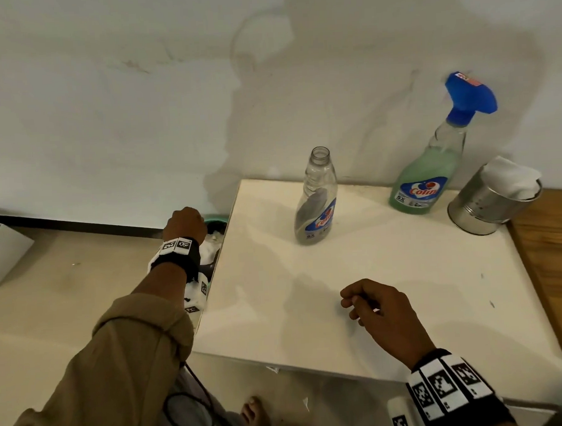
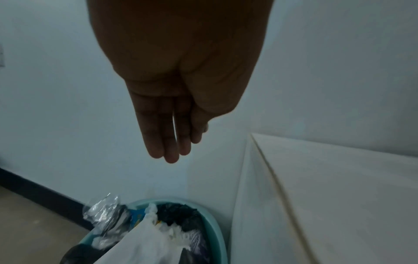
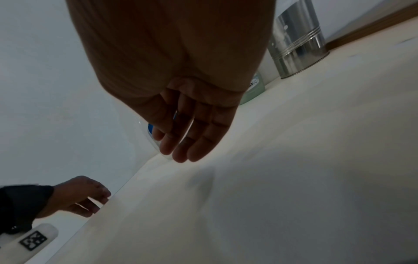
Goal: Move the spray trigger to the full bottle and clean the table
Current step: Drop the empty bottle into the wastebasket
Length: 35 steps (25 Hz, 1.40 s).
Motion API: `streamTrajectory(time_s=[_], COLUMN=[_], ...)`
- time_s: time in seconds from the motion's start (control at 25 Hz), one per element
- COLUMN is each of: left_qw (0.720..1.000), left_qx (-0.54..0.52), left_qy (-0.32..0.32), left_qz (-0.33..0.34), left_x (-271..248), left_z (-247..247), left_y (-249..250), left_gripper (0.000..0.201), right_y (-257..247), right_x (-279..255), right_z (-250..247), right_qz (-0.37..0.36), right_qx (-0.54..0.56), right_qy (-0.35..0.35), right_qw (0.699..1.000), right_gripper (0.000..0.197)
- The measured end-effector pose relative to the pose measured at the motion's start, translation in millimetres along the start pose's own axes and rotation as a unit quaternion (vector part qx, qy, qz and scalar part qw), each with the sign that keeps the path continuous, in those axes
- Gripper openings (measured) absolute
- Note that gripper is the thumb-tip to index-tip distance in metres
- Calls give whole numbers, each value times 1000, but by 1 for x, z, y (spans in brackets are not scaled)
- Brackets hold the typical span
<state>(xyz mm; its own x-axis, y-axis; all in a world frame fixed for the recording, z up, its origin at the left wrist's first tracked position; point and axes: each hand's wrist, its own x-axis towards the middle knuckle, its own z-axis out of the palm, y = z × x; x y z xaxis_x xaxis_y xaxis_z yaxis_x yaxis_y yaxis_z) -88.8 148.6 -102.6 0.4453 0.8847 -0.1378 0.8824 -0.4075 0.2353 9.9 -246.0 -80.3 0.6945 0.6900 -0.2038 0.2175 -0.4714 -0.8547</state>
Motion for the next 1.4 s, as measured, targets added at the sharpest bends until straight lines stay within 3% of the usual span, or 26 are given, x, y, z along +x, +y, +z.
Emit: streamTrajectory(time_s=[0.24, 0.36, 0.48, 0.56, 0.68, 0.92, 1.04, 1.2, 1.4], left_qw=[998, 991, 977, 971, 966, 961, 968, 953, 958], left_qx=[20, 70, 102, 89, 22, -17, -74, -151, -124], left_qy=[37, -7, -52, -66, -51, -40, -50, -44, -51], left_qz=[49, 116, 179, 214, 254, 274, 235, 259, 255], left_x=[-50, -105, -164, -199, -243, -272, -268, -270, -273], left_z=[-46, -48, -43, -40, -29, 4, 5, 13, 42], left_y=[53, 92, 130, 151, 167, 155, 132, 125, 106], left_gripper=[33, 26, 35, 49, 51, 23, 40, 66, 53], right_y=[2, 0, -6, -10, -15, -14, -10, -3, 7], right_x=[0, -2, -3, -4, -6, -27, -35, -45, -52], right_z=[4, -5, -18, -28, -36, -44, -49, -50, -45], right_qz=[-2, 3, -8, -9, -6, -8, -2, 16, 19], right_qx=[-54, -91, -99, -97, -109, -150, -152, -164, -195], right_qy=[-24, -16, 11, 29, 50, 57, 71, 74, 69], right_qw=[998, 996, 995, 995, 993, 987, 986, 984, 978], right_gripper=[27, 25, 23, 22, 22, 25, 27, 26, 22])
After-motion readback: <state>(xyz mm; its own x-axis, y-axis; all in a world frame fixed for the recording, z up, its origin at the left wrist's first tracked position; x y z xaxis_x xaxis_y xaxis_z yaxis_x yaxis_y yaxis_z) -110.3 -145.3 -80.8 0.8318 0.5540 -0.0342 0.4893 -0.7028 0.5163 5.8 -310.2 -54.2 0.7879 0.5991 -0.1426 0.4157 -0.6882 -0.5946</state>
